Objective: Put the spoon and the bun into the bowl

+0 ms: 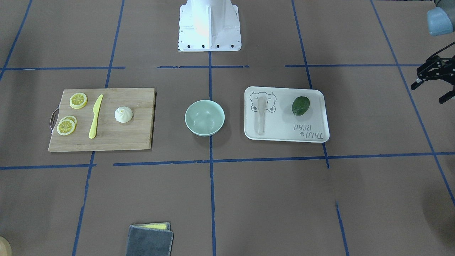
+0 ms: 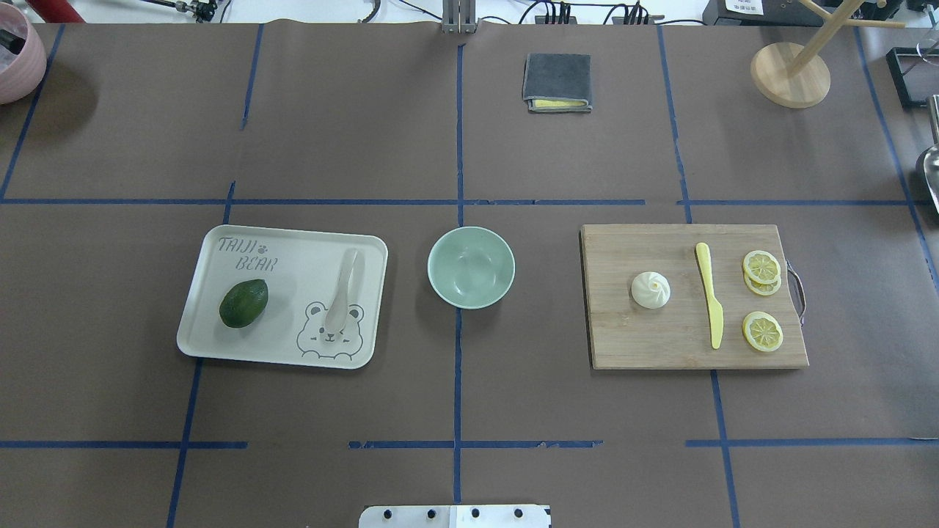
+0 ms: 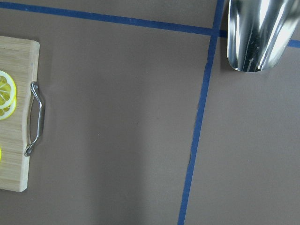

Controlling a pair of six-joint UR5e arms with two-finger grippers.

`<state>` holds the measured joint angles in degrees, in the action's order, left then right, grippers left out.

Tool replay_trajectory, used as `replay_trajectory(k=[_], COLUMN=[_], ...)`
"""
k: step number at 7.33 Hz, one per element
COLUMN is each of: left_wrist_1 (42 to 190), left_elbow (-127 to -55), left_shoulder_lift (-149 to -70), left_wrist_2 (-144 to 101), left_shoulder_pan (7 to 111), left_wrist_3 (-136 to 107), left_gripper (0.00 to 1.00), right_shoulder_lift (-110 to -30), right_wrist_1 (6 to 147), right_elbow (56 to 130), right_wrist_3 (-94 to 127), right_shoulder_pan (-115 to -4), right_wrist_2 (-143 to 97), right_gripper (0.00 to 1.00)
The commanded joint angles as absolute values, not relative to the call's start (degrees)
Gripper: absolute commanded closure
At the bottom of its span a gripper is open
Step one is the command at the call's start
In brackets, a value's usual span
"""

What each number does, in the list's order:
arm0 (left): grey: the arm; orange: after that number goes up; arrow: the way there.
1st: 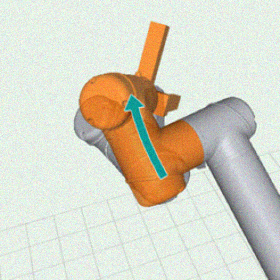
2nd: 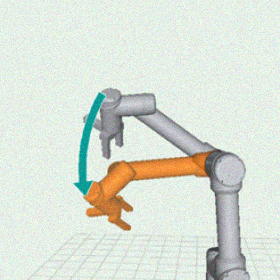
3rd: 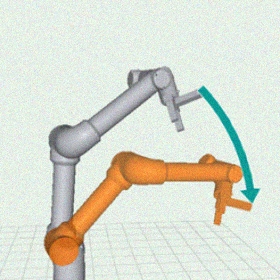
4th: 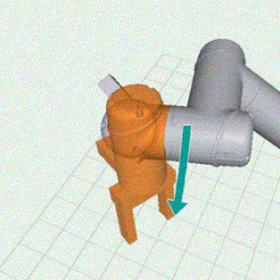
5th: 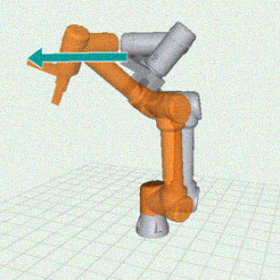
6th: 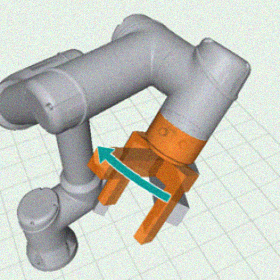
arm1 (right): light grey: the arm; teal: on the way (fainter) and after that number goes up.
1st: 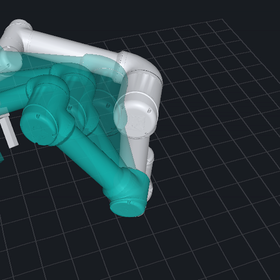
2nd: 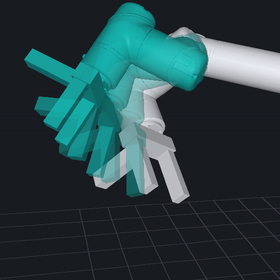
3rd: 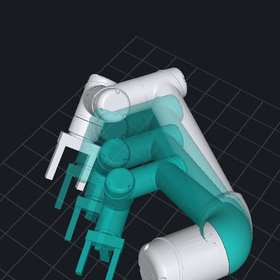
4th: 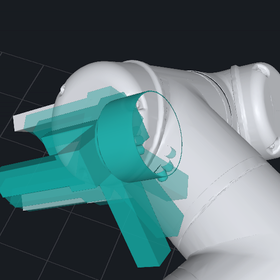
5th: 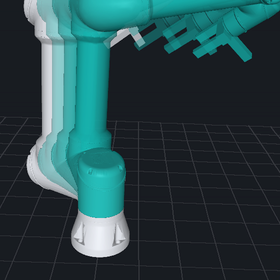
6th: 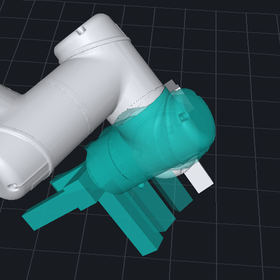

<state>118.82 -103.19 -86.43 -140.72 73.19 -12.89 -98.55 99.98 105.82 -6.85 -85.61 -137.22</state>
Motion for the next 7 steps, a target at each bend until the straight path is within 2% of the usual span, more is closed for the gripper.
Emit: replay_trajectory(k=[1,4,6,7], left_wrist_1=[122.96,120.25,107.30,105.57], left_elbow=[-103.10,-102.31,-99.86,-98.19], left_shoulder_lift=[-92.95,-102.79,-114.11,-116.87], left_wrist_2=[-136.44,-125.53,-113.70,-111.99], left_shoulder_pan=[62.88,48.31,38.36,35.10], left_wrist_3=[-30.34,-46.17,-51.85,-52.81], left_gripper=[0.00,0.00,0.00,0.01], right_shoulder_lift=[-98.53,-98.53,-98.53,-98.53], right_wrist_1=[99.93,99.93,99.93,99.93], right_elbow=[105.82,105.73,105.73,105.73], right_wrist_3=[-6.94,-7.03,-7.12,-7.12], right_shoulder_pan=[-85.61,-85.61,-85.61,-85.61], right_wrist_2=[-137.46,-137.90,-138.69,-139.47], right_gripper=[0.00,0.00,0.00,0.00])
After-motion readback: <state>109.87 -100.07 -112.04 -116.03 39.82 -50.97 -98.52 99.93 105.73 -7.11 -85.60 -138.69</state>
